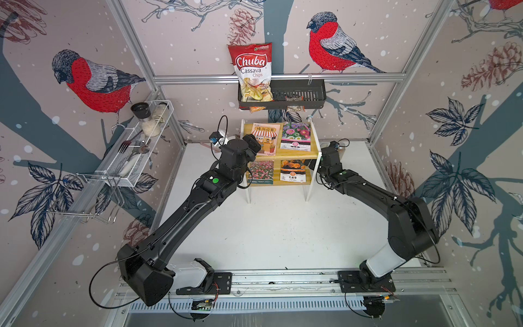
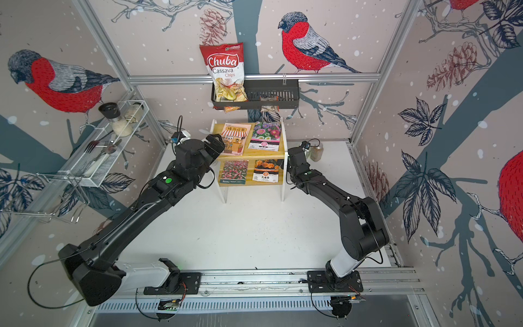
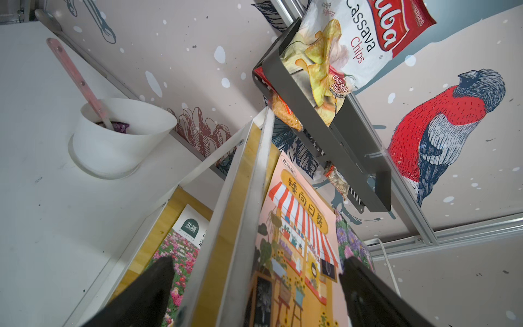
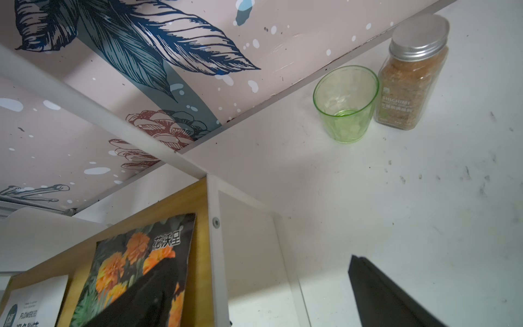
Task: Take the seed bag off the shelf
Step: Move the shelf to the center of the board, then pick up the seed packet from the shelf.
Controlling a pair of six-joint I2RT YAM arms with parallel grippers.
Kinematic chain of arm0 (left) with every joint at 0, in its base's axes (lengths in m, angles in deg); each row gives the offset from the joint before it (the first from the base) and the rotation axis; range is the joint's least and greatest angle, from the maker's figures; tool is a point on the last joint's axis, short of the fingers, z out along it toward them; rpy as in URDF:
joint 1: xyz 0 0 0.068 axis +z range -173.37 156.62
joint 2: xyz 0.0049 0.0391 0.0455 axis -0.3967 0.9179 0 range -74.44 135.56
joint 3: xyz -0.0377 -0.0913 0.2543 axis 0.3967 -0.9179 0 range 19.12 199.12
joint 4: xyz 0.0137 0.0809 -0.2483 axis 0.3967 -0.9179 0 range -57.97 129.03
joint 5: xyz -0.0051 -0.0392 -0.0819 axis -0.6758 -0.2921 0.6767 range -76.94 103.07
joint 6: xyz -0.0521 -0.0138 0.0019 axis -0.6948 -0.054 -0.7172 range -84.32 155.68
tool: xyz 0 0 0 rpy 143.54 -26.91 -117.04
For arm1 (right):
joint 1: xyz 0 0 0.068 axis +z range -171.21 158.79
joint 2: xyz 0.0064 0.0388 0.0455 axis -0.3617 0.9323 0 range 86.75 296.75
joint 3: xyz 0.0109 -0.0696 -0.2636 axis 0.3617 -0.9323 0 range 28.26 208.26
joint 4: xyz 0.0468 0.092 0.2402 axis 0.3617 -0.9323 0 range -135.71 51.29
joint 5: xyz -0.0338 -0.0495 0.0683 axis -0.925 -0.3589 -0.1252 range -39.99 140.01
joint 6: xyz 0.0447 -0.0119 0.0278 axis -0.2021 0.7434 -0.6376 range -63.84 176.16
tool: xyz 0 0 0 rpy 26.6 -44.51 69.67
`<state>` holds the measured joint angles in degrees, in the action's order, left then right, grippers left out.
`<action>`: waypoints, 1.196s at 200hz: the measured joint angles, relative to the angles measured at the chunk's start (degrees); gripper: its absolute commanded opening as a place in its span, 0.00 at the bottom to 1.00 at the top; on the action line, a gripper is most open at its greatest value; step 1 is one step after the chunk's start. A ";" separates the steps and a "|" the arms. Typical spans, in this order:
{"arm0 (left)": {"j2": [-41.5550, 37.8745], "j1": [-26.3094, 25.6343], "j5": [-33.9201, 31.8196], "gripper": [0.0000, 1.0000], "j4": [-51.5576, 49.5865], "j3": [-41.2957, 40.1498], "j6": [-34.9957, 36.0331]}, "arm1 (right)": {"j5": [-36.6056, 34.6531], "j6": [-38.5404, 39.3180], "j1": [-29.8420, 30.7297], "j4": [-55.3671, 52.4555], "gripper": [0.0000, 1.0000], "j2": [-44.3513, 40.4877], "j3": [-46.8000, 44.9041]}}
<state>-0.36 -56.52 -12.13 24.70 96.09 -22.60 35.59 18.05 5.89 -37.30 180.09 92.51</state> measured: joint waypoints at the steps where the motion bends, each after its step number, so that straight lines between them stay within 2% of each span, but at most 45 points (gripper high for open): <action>1: 0.00 0.07 0.07 0.96 0.02 0.02 0.02 | 0.02 -0.02 0.00 -0.04 1.00 0.02 0.04; 33: -1.99 0.74 2.78 0.96 -0.87 -0.20 -0.52 | 0.70 -1.01 0.09 -0.74 1.00 -0.37 -0.09; 81: -13.11 -0.31 3.26 0.96 -3.08 -8.07 -9.07 | 1.79 -1.05 -2.58 -1.44 1.00 -4.24 -4.57; 119: -16.33 -2.73 5.97 0.95 -1.99 -12.70 -15.69 | 3.61 -1.01 -4.46 -0.94 1.00 -5.01 -6.36; 153: -12.26 -4.63 9.38 0.96 2.47 -14.47 -20.46 | 5.18 -0.90 -4.96 -0.24 1.00 -5.38 -6.97; 203: -2.16 -4.79 11.19 0.96 6.75 -5.68 -20.90 | 6.01 -0.79 -5.03 0.02 1.00 -7.02 -8.37; 239: 2.16 -4.76 11.61 0.96 8.02 -3.96 -22.21 | 6.43 -0.79 -5.88 0.00 1.00 -8.44 -9.62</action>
<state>1.81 -61.29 -0.52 32.72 92.13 -44.81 42.02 17.26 0.01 -37.30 171.65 82.89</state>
